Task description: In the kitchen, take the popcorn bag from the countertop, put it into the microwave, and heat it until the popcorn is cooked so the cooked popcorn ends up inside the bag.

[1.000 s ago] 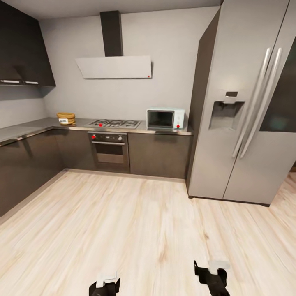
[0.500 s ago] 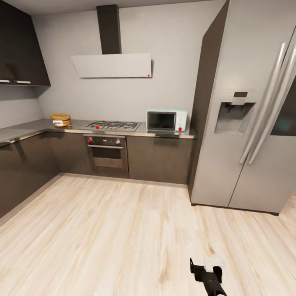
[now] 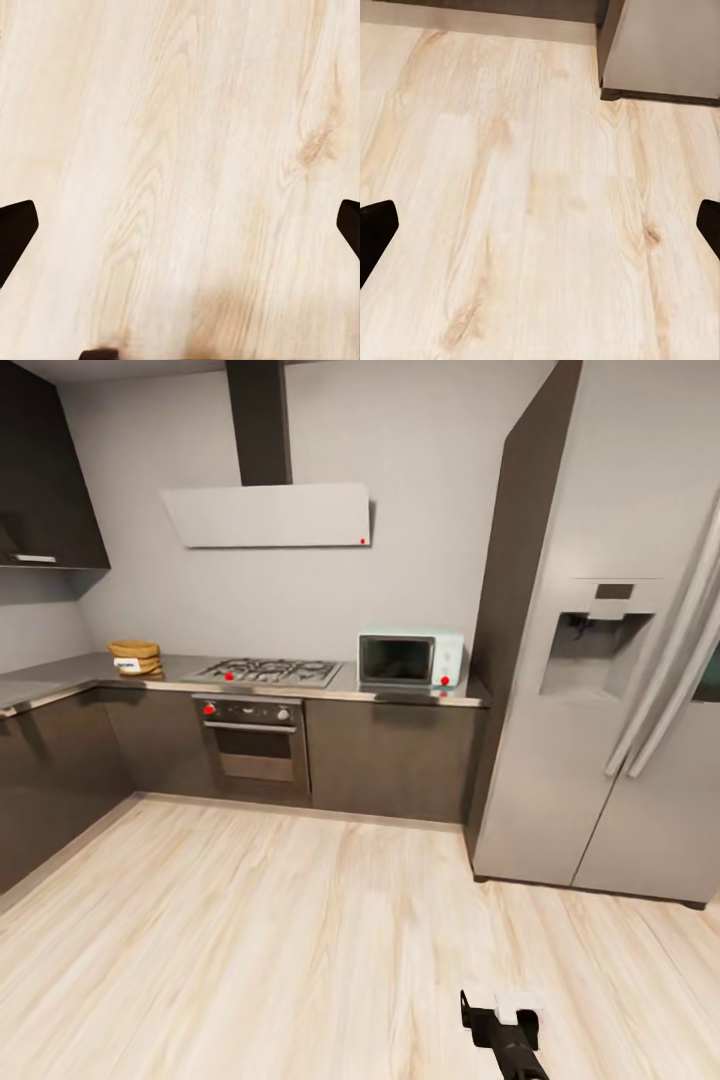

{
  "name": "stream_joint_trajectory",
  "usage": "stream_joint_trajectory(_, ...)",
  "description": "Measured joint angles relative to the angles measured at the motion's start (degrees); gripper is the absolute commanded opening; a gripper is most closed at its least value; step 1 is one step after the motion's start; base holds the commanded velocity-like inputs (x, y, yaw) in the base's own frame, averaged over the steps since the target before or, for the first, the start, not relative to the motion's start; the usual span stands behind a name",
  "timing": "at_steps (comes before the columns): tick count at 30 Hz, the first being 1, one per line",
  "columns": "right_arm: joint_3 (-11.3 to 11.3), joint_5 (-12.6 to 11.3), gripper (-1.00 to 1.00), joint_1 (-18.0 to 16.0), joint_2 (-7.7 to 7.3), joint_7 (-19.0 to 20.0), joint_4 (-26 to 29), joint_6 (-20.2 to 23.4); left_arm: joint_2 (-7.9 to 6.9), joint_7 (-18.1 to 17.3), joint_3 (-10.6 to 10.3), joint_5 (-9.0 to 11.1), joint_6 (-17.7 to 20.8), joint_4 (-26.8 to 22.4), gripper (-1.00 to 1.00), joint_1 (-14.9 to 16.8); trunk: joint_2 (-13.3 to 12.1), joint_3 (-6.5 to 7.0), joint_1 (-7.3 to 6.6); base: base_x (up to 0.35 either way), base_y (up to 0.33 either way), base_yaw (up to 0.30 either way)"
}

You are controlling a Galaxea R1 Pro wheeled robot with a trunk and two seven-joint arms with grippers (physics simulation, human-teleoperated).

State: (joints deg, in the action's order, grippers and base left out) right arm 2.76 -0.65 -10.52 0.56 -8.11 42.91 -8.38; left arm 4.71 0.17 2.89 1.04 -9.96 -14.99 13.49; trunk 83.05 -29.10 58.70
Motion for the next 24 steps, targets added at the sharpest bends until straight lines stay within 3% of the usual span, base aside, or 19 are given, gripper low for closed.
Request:
stream_joint_trajectory(4,0.09,0.07,1.00,0.01,0.00,0.00,0.01,-0.02,0.00,-0.01,0.00,0.00,-0.03,0.00,1.00,-0.10,0.00,0.00,0.00,0.347,0.070,-0.035)
stream_joint_trajectory(13,0.27,0.17,1.00,0.02,-0.01,0.00,-0.31,-0.09,0.00,-0.03,0.08,0.04,-0.07,0.02,1.00,-1.21,0.00,0.00,0.00,0.347,0.125,-0.255)
stream_joint_trajectory(24,0.34,0.17,1.00,0.01,0.00,0.00,-0.43,-0.09,0.00,-0.04,0.00,0.00,-0.06,0.00,1.00,-1.23,0.00,0.00,0.00,0.347,0.158,-0.025)
